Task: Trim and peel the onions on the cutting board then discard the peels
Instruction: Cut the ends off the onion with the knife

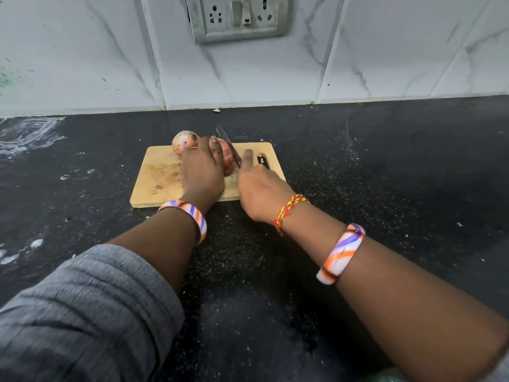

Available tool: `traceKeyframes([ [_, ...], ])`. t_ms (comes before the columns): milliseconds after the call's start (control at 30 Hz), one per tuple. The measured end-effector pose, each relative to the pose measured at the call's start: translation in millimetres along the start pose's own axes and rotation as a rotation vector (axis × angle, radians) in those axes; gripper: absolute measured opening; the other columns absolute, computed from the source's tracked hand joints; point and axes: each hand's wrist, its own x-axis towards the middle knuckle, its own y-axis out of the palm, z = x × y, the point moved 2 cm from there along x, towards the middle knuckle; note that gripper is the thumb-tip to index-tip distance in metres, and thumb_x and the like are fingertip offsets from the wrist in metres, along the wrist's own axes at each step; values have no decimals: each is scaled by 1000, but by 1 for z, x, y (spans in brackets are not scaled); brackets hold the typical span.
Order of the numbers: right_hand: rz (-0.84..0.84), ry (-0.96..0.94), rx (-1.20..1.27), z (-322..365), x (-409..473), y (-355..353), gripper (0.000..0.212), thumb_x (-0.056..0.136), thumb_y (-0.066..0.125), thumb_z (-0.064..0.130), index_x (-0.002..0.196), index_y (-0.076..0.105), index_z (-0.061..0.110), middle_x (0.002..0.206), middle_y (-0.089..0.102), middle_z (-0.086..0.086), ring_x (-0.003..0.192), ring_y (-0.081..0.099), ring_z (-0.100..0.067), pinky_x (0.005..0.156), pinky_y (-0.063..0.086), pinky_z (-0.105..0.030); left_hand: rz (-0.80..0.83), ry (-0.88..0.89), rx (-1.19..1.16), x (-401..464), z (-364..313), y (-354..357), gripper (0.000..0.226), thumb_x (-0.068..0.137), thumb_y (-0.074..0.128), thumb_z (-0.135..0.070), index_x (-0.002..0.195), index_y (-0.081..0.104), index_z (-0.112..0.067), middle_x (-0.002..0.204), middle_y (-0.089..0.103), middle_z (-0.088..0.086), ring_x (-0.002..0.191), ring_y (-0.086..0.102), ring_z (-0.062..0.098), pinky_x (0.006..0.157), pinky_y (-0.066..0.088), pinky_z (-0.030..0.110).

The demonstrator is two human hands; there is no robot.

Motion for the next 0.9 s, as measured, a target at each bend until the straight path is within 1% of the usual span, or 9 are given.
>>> traceKeyframes([
  [67,20,58,40,1,-1,1,59,87,48,0,139,21,-6,124,53,-21,112,54,-35,82,43,-37,2,14,-8,-1,2,-1,42,100,24,-28,112,52,2,106,55,28,100,48,42,80,37,42],
  [100,33,73,43,1,0,0,51,87,50,2,133,29,-6,124,53,-21,113,54,-34,82,43,-35,10,32,-7,-1,2,-1,42,100,25,-29,114,51,1,108,56,28,101,48,42,80,38,43],
  [167,57,81,24,2,1,-6,44,87,52,2,128,36,-3,125,52,-19,113,54,-34,79,42,-33,40,77,12,-3,1,0,44,97,26,-38,122,46,-6,110,58,26,102,50,43,80,41,44],
  [233,65,75,-12,1,1,-11,44,87,52,1,128,37,-3,127,50,-18,115,53,-34,80,43,-34,66,103,40,-4,-1,0,48,94,26,-46,125,42,-12,107,60,24,99,53,42,74,42,42],
  [333,34,83,-48,0,5,-9,41,88,49,3,128,39,-2,128,48,-16,118,51,-33,90,43,-35,92,104,79,-2,-4,0,44,97,27,-40,127,40,-11,98,62,25,94,56,41,65,34,36],
  [467,-13,183,60,3,26,-6,35,96,33,11,130,38,2,133,48,-17,124,46,-32,98,38,-36,148,133,172,4,-3,2,48,98,24,-40,134,35,-10,101,60,28,102,52,41,68,32,37],
  [567,-38,200,59,4,18,-4,33,96,32,10,129,39,4,127,53,-17,118,51,-34,92,41,-38,159,143,178,5,-1,1,46,98,24,-39,132,35,-10,103,59,28,102,52,41,67,32,37],
  [767,-118,215,-105,2,-5,8,35,97,30,4,132,33,0,121,58,-16,110,57,-34,81,46,-39,133,128,220,2,-1,-2,43,98,24,-37,128,37,-8,103,58,27,98,52,43,65,29,37],
  [900,-99,185,-92,10,24,0,34,98,31,7,131,37,2,130,51,-15,119,51,-31,89,45,-38,140,147,251,0,-5,-4,43,98,27,-34,127,37,-4,105,59,30,103,50,43,70,33,40],
])
